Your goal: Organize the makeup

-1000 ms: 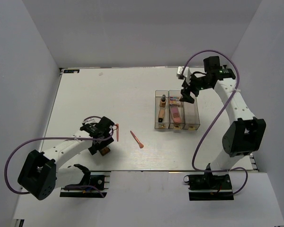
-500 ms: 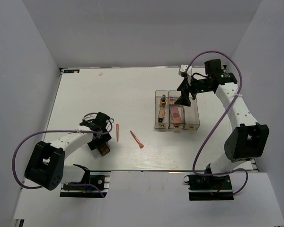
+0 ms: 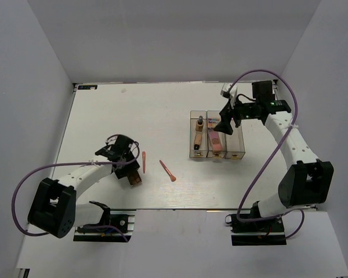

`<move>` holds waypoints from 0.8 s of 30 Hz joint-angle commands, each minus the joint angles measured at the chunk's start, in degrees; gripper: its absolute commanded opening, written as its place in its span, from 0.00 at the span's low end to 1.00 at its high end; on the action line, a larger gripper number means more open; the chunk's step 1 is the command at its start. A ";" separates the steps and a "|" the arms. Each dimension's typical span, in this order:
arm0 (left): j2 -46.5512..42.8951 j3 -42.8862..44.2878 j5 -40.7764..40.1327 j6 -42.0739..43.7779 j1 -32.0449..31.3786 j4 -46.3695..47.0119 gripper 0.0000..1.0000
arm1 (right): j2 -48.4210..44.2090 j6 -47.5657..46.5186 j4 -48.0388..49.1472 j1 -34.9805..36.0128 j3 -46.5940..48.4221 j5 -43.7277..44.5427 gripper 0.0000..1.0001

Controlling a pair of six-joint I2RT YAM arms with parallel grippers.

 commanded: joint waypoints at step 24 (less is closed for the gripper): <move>44.77 63.48 33.46 7.48 -20.22 22.66 0.12 | -9.77 33.54 29.49 -5.10 -10.35 34.97 0.00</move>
